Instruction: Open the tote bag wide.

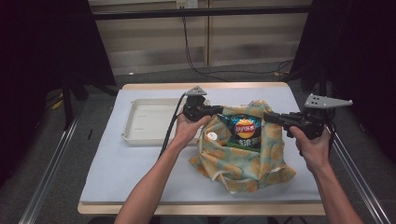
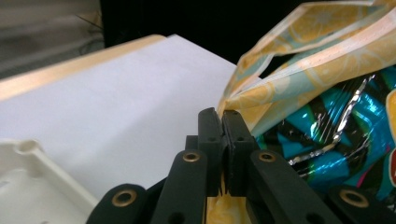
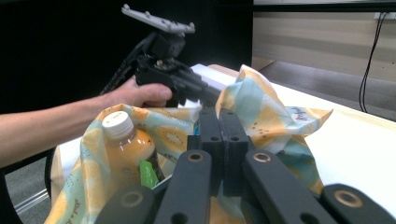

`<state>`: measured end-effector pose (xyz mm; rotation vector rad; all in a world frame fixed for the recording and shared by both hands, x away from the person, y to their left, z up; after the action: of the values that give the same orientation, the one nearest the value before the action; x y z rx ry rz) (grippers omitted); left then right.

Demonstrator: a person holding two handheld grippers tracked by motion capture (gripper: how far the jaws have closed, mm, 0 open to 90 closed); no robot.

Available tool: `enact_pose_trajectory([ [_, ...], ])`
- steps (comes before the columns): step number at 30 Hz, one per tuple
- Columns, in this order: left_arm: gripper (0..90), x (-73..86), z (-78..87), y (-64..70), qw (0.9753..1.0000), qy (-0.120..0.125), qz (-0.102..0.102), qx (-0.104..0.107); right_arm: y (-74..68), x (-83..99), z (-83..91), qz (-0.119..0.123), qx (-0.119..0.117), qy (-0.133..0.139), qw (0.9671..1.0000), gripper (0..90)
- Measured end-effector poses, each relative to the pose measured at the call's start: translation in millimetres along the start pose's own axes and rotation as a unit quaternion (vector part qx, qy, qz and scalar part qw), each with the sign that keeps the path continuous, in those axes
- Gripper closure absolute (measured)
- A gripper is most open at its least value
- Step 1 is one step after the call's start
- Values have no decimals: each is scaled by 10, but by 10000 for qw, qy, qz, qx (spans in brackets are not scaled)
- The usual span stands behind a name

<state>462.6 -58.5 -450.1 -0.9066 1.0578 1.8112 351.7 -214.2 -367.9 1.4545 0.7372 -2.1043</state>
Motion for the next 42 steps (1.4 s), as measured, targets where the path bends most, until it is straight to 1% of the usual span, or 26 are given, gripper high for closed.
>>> enact_pose_trajectory([
  [2, 883, 61, -34, 30, 9999, -136, -22, 99, 42, -8, 1, -34, 32, 31, 10000, 900],
  [4, 889, 91, -34, 64, 9997, -159, -64, 150, 102, -21, 8, -83, 111, 83, 9999, 900],
  [5, 893, 108, -36, 105, 9995, -182, -86, 237, 143, -29, 13, -132, 155, 117, 9997, 898],
  [7, 897, 148, -44, 136, 9989, -337, -231, 216, 284, -43, 26, -254, 365, 209, 9988, 865],
  [9, 898, 183, -50, 172, 9985, -382, -254, 311, 423, -35, 36, -392, 572, 262, 9972, 852],
  [10, 898, 197, -49, 174, 9983, -414, -279, 302, 495, -16, 39, -450, 628, 282, 9966, 854],
  [12, 899, 223, -48, 199, 9978, -450, -285, 383, 594, 37, 37, -525, 827, 228, 9949, 856],
  [13, 899, 233, -41, 200, 9978, -468, -288, 374, 635, 69, 35, -598, 832, 227, 9945, 858],
  [14, 899, 239, -38, 205, 9977, -465, -284, 395, 681, 103, 35, -636, 926, 209, 9935, 878],
  [17, 900, 297, -42, 222, 9975, -504, -267, 429, 789, 283, 20, -666, 1175, -60, 9908, 900],
  [19, 900, 323, -39, 206, 9978, -490, -200, 406, 793, 388, 0, -668, 1197, -201, 9904, 900],
  [20, 900, 317, -42, 206, 9979, -441, -168, 438, 781, 416, 1, -667, 1158, -197, 9908, 900],
  [22, 899, 305, -60, 214, 9981, -406, -142, 450, 699, 321, 55, -701, 979, 118, 9927, 822],
  [23, 899, 300, -64, 214, 9981, -405, -167, 438, 640, 231, 102, -693, 878, 251, 9934, 812],
  [26, 897, 279, -38, 223, 9981, -411, -219, 409, 529, 47, 181, -523, 691, 406, 9954, 747],
  [28, 894, 260, -16, 218, 9984, -352, -192, 402, 455, -38, 203, -425, 566, 391, 9967, 672],
  [29, 891, 250, -8, 222, 9986, -301, -114, 407, 408, -72, 208, -383, 495, 396, 9973, 648],
  [31, 889, 247, -4, 230, 9985, -321, -154, 408, 311, -77, 184, -266, 446, 265, 9983, 572],
  [32, 885, 244, -1, 227, 9986, -341, -185, 372, 286, -61, 160, -206, 468, 212, 9985, 549],
  [34, 881, 232, -9, 237, 9986, -317, -160, 397, 274, 12, 91, -87, 577, -47, 9983, 525],
  [35, 881, 228, -12, 237, 9986, -322, -185, 389, 285, 59, 50, -44, 658, -175, 9977, 553],
  [36, 881, 230, -16, 241, 9985, -343, -181, 392, 303, 86, 17, -16, 696, -205, 9974, 663],
  [38, 882, 228, -19, 250, 9983, -339, -202, 418, 352, 71, -6, -158, 731, -38, 9972, 832],
  [39, 883, 223, -18, 253, 9983, -325, -205, 433, 386, 44, 5, -235, 747, 87, 9969, 883],
  [40, 883, 213, -19, 263, 9982, -303, -192, 470, 426, 8, 17, -318, 799, 234, 9960, 898],
  [42, 885, 198, -30, 281, 9982, -293, -183, 487, 508, -14, 24, -399, 904, 305, 9946, 900],
])
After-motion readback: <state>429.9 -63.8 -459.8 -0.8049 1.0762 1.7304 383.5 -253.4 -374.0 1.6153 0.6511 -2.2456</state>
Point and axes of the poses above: each handheld gripper's, and its own axes: z roughly backward along the jaws, x roughly out of its underside, y roughly to its right, the point moved 10 cm from there along -z, roughly forward along the jaws, and after that the axes turned 7 degrees about x, right-handed, at the moved point
